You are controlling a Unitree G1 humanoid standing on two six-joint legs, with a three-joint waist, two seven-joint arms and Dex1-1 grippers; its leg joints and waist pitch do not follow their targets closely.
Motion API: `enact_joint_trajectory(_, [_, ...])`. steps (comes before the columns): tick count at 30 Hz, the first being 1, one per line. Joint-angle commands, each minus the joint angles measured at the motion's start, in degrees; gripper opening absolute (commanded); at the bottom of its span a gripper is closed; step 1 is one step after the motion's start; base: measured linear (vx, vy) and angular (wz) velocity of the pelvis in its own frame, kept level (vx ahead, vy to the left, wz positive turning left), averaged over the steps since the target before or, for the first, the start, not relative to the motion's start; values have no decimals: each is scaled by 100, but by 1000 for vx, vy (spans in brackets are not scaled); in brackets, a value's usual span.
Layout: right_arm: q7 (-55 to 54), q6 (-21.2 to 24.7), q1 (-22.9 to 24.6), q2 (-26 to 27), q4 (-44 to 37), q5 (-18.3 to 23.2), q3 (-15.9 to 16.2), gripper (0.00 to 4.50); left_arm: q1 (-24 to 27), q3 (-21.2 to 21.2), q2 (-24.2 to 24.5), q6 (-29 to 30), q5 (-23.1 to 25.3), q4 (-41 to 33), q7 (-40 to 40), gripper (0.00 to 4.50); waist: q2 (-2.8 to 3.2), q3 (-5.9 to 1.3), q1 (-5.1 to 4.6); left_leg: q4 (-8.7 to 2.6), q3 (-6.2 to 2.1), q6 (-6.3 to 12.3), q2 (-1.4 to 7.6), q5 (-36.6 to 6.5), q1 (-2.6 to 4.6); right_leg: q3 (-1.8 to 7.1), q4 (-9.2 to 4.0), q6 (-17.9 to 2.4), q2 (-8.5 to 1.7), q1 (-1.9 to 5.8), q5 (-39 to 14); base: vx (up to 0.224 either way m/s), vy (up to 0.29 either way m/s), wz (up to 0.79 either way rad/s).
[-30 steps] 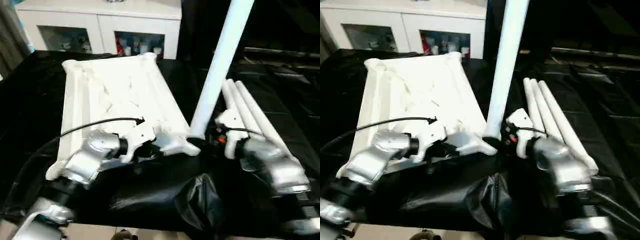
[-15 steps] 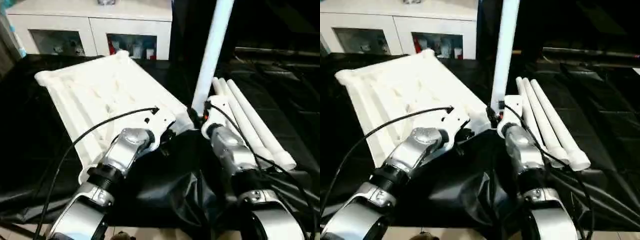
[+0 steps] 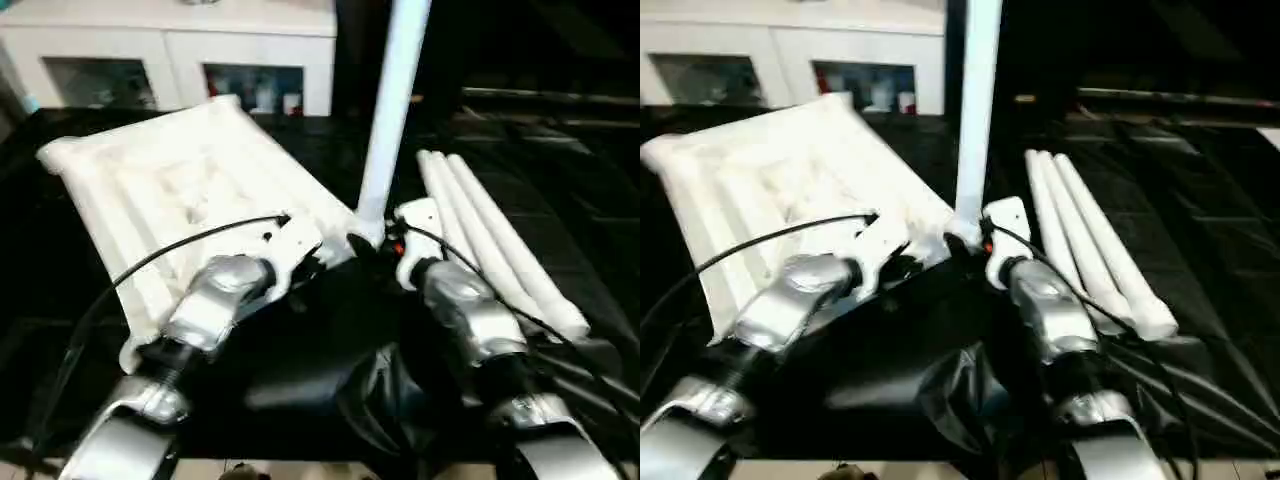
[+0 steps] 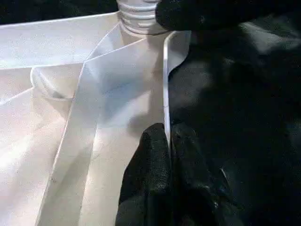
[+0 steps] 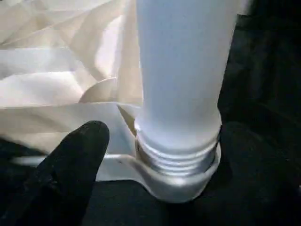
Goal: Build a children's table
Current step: Rotate leg to tighten
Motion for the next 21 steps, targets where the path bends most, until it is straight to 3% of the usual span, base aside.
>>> enact_joint_trajectory(1, [544, 329, 135, -300, -578, 147, 125, 448, 77, -113, 120, -300, -237, -324, -510, 0, -29, -382, 31, -448, -136, 391, 425, -538, 130, 313, -351, -1253, -547, 294, -399, 0, 0, 0])
enact_joint_trajectory(6, [1355, 777, 495, -1074, -1427, 269, 290, 448, 247, -133, 414, -254, -476, -798, -1086, 0, -69, -375, 88, -439, -121, 430, 415, -466, 129, 314, -335, -1314, -555, 301, -293, 0, 0, 0])
enact_joint_trajectory(11, [1467, 806, 511, -1271, -1441, 155, 352, 448, 302, -165, 458, -233, -570, -1021, -1338, 0, -72, -369, 89, -441, -114, 296, 412, -605, 138, 315, -368, -1341, -561, 293, -576, 0, 0, 0])
enact_joint_trajectory(17, [1529, 1019, 495, -1276, -1494, 243, 393, 448, 340, -199, 477, -186, -593, -1132, -1442, 0, -89, -380, 99, -423, -110, 334, 405, -451, 137, 313, -338, -1367, -554, 297, -390, 0, 0, 0])
enact_joint_trajectory(21, [1557, 1030, 500, -1274, -1450, 279, 382, 404, 362, -188, 467, -149, -564, -1175, -1468, 0, -100, -382, 101, -414, -108, 370, 406, -398, 131, 310, -327, -1382, -558, 303, -342, 0, 0, 0])
